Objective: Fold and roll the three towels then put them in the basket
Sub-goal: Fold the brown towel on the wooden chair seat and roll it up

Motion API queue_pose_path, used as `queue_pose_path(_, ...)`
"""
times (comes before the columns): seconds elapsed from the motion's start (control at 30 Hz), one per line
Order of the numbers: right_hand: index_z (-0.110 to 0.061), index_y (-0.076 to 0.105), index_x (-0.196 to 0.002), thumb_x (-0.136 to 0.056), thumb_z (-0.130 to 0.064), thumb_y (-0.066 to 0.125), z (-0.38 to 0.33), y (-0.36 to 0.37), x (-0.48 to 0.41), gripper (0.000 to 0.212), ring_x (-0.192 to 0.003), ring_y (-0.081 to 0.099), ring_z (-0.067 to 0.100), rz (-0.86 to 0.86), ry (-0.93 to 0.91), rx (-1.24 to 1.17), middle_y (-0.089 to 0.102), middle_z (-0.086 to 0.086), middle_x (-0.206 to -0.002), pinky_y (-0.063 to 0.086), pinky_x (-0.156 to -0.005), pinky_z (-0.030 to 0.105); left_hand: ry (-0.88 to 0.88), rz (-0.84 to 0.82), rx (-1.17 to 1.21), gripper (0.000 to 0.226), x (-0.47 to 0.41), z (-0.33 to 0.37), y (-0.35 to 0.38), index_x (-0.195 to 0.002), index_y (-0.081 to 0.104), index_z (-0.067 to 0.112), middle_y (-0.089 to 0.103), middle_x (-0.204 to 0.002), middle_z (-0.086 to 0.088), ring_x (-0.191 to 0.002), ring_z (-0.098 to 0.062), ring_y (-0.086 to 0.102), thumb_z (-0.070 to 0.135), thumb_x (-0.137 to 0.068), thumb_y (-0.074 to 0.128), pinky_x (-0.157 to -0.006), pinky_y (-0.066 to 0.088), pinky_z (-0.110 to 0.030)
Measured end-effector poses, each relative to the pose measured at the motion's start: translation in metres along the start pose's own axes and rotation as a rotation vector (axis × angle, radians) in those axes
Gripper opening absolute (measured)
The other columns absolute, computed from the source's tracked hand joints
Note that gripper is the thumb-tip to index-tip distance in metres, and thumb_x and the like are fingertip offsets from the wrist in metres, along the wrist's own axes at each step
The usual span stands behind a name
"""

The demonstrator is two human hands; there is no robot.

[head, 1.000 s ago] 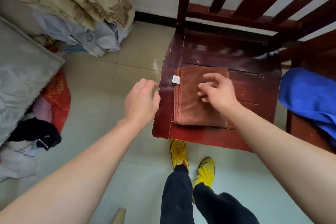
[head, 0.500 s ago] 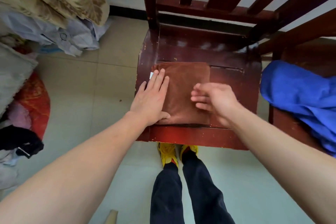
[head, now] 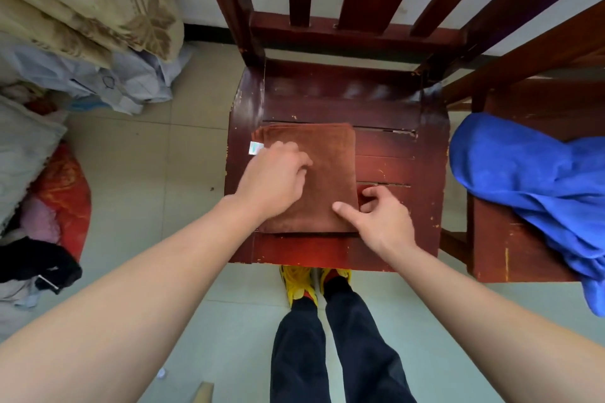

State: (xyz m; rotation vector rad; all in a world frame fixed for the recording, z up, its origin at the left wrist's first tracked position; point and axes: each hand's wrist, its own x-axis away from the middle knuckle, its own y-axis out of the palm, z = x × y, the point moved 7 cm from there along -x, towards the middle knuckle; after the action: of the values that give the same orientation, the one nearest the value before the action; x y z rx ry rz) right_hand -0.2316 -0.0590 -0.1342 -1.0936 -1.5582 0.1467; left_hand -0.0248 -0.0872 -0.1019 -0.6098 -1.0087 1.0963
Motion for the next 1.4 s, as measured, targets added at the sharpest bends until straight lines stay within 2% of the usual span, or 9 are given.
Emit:
queue_pose_path(0.23, -0.021, 0.061, -0.069, -0.066, -0.031, 0.083, 0.006, -0.004, -0.023, 0.024, -0.074, 0.065, 0.021, -0.091, 0.038, -0.25, 0.069, -0.003, -0.074, 0.053, -0.069, 0.036, -0.682, -0.254, 0.912, 0.01, -0.028, -0.016, 0.036, -0.092, 0.064, 0.007, 0.069, -0.081, -0.012, -0.067, -0.019, 0.065, 0.013, -0.092, 0.056, -0.061, 0.053, -0.025)
queue_pose_path(0.33, -0.022, 0.054, -0.071, -0.07, -0.018, 0.078, 0.002, -0.039, -0.031, 0.024, -0.071, 0.058, 0.021, -0.045, -0.082, -0.269, 0.062, -0.003, -0.071, 0.044, -0.062, 0.031, -0.845, -0.3, 1.163, 0.052, -0.027, -0.003, 0.043, -0.11, 0.056, 0.003, 0.07, -0.093, -0.021, -0.081, -0.029, 0.071, 0.049, -0.086, 0.062, -0.071, 0.059, -0.034)
queue_pose_path(0.47, -0.026, 0.042, -0.086, -0.067, -0.012, 0.07, -0.034, -0.055, -0.003, 0.037, -0.078, 0.047, 0.019, 0.109, -0.5, 0.125, 0.049, -0.005, -0.087, 0.035, -0.061, 0.033, -1.033, -0.29, 1.36, 0.09, -0.033, 0.013, 0.043, -0.115, 0.047, 0.013, 0.064, -0.103, -0.019, -0.088, -0.033, 0.068, 0.08, -0.057, 0.065, -0.07, 0.058, -0.041)
queue_pose_path(0.6, -0.013, 0.054, -0.096, -0.067, -0.01, 0.073, -0.05, -0.036, 0.031, 0.035, -0.085, 0.05, 0.029, 0.18, -0.717, 0.484, 0.052, 0.007, -0.095, 0.033, -0.059, 0.033, -1.093, -0.068, 1.292, 0.049, -0.033, 0.002, 0.032, -0.114, 0.052, 0.013, 0.06, -0.109, -0.012, -0.092, -0.03, 0.062, 0.027, -0.072, 0.074, -0.053, 0.054, -0.034)
queue_pose_path(0.67, -0.013, 0.059, -0.106, -0.075, -0.018, 0.069, -0.042, -0.03, 0.039, 0.033, -0.094, 0.053, 0.031, 0.15, -0.691, 0.582, 0.056, 0.007, -0.103, 0.039, -0.068, 0.037, -1.072, 0.005, 1.276, 0.031, -0.022, -0.012, 0.03, -0.102, 0.058, 0.009, 0.063, -0.101, -0.013, -0.096, -0.031, 0.064, 0.002, -0.072, 0.065, -0.053, 0.054, -0.033)
queue_pose_path(0.8, -0.017, 0.068, -0.114, -0.089, -0.037, 0.059, -0.028, -0.023, 0.057, 0.033, -0.108, 0.053, 0.027, 0.117, -0.681, 0.602, 0.061, 0.004, -0.115, 0.042, -0.083, 0.041, -0.845, 0.04, 1.065, 0.03, 0.002, -0.029, 0.024, -0.091, 0.056, 0.019, 0.065, -0.094, -0.008, -0.09, -0.027, 0.063, -0.004, -0.073, 0.065, -0.074, 0.056, -0.044)
queue_pose_path(0.87, -0.016, 0.069, -0.11, -0.09, -0.03, 0.06, -0.029, -0.019, 0.061, 0.026, -0.099, 0.054, 0.027, 0.11, -0.69, 0.569, 0.061, 0.005, -0.107, 0.043, -0.076, 0.04, -0.626, 0.121, 0.709, 0.034, 0.009, -0.027, 0.011, -0.099, 0.053, 0.02, 0.063, -0.094, -0.003, -0.09, -0.025, 0.061, 0.003, -0.074, 0.069, -0.08, 0.052, -0.038)
queue_pose_path(1.0, -0.014, 0.06, -0.102, -0.09, -0.016, 0.058, -0.034, 0.008, 0.057, 0.013, -0.087, 0.055, 0.026, -0.147, -0.678, 0.409, 0.055, 0.002, -0.097, 0.048, -0.068, 0.039, -0.063, 0.237, -0.194, 0.036, 0.01, 0.015, -0.003, -0.099, 0.053, 0.01, 0.053, -0.095, -0.014, -0.086, -0.034, 0.051, 0.0, -0.069, 0.068, -0.056, 0.035, -0.035)
queue_pose_path(1.4, -0.014, 0.046, -0.105, -0.089, -0.001, 0.051, -0.035, 0.042, 0.03, 0.021, -0.08, 0.047, 0.023, -0.232, -0.486, 0.466, 0.048, 0.007, -0.104, 0.036, -0.059, 0.035, -0.025, -0.113, -0.119, 0.04, -0.009, 0.002, 0.032, -0.109, 0.042, 0.014, 0.048, -0.106, -0.008, -0.095, -0.028, 0.047, -0.006, -0.075, 0.051, -0.063, 0.034, -0.035)
